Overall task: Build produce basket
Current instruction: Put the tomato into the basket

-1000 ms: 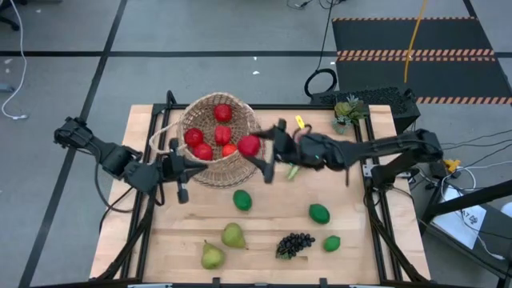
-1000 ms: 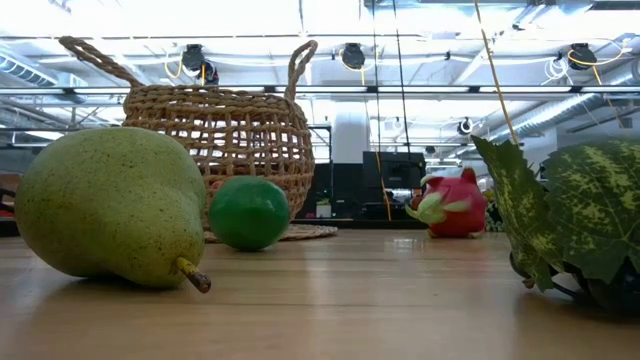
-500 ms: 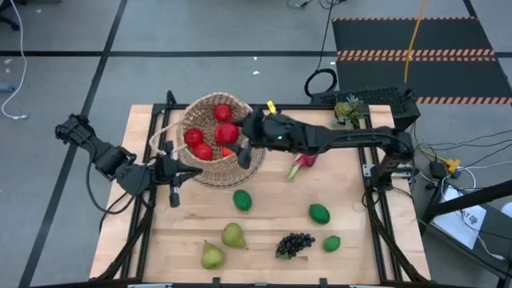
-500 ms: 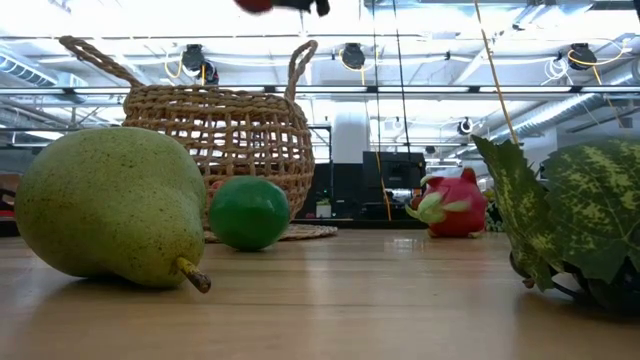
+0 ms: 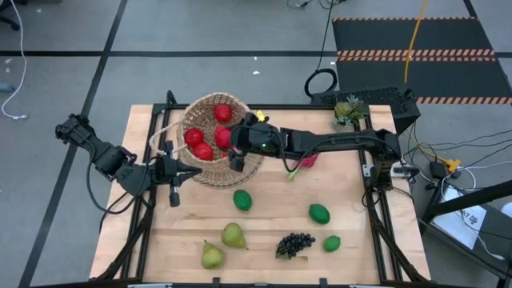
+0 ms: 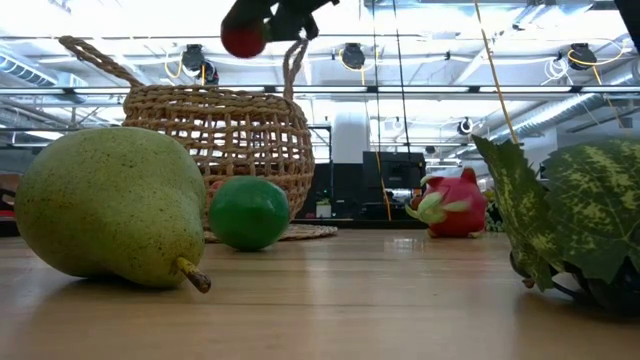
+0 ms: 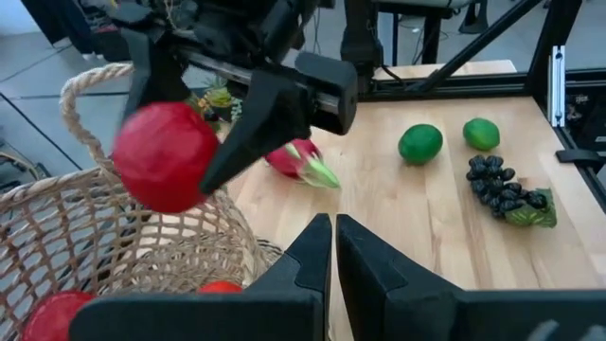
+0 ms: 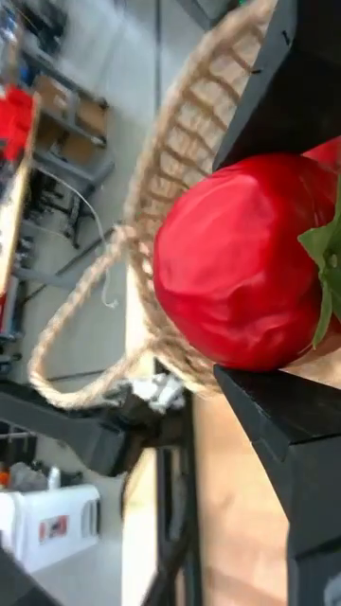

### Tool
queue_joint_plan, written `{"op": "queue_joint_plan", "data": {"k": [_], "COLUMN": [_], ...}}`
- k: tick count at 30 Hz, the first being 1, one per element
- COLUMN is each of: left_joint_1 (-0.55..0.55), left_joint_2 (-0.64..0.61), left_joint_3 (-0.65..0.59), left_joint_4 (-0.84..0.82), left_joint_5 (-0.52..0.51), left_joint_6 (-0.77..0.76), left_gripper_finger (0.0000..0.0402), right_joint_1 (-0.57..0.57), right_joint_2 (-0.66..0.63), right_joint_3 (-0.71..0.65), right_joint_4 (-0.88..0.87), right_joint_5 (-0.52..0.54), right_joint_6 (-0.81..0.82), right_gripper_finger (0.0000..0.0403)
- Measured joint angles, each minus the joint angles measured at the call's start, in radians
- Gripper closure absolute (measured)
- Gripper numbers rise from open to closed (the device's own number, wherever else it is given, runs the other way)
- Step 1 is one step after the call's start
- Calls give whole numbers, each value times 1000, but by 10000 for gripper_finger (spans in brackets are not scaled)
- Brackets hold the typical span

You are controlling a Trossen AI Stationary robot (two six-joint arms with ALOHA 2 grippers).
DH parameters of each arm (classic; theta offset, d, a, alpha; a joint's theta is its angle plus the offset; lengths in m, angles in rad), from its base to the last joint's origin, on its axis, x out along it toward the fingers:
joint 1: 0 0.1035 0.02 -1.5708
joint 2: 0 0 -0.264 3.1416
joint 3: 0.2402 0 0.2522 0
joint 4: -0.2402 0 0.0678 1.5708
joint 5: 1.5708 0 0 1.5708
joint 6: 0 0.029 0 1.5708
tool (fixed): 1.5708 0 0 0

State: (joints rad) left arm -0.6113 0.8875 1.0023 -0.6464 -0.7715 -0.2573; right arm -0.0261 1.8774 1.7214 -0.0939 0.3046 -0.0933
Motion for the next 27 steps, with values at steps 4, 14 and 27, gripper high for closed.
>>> {"op": "queue_joint_plan", "data": {"k": [4,14,27], "left_joint_1": [2,1,1], "left_joint_2": [0,0,0], "left_joint_3": [0,0,0], "left_joint_4": [10,8,21], "left_joint_5": [-16,-16,-15], "left_joint_6": [12,13,-17], "left_gripper_finger": [378,378,378], "right_joint_1": [7,47,-31], "right_joint_2": [38,38,120], "right_joint_3": [63,212,273], "right_joint_4": [-30,-104,-206], "right_joint_5": [67,170,75], "right_joint_6": [-98,-322,-286], "right_gripper_finger": [80,80,80]}}
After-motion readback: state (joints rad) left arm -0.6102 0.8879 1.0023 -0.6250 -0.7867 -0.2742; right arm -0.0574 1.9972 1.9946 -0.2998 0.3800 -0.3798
